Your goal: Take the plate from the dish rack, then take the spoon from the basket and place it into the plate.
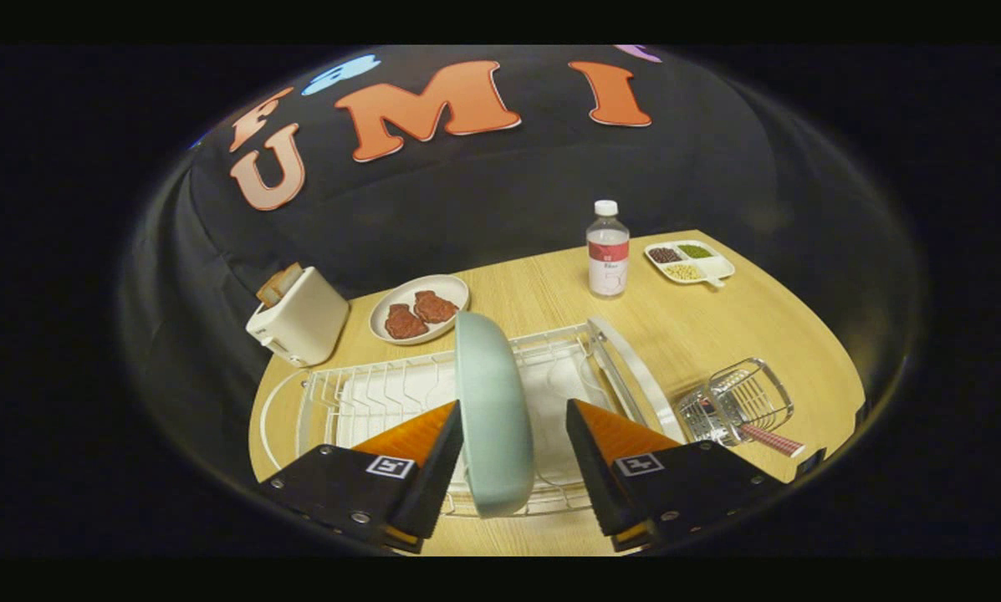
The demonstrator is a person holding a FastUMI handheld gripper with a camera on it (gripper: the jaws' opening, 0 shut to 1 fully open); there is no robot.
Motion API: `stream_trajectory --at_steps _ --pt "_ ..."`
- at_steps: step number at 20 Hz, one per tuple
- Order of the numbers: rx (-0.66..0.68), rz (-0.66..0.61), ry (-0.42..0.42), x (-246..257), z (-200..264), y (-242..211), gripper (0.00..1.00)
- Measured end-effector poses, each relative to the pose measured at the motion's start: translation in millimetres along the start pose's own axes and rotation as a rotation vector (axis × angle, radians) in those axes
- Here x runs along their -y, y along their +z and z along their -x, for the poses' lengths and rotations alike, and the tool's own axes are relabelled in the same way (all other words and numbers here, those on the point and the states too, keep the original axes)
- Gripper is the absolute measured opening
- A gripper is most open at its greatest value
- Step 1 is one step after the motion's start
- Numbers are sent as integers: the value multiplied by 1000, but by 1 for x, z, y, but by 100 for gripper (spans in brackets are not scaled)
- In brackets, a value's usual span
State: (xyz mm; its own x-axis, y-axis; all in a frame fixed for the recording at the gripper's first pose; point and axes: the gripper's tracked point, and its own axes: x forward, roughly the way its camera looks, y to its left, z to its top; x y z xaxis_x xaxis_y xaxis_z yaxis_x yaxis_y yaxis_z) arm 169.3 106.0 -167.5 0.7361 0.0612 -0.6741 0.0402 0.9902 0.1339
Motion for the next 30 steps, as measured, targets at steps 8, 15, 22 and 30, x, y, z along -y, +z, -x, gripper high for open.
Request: stream_trajectory --at_steps 8,15,22,30 --pt "-76 39 -132 6 -10 -9 29" --pt "-29 153 -222 -1 -1 17 29" --pt "-2 132 -224 -1 13 32 29" --pt "-40 -50 -14 -15 55 11 29"
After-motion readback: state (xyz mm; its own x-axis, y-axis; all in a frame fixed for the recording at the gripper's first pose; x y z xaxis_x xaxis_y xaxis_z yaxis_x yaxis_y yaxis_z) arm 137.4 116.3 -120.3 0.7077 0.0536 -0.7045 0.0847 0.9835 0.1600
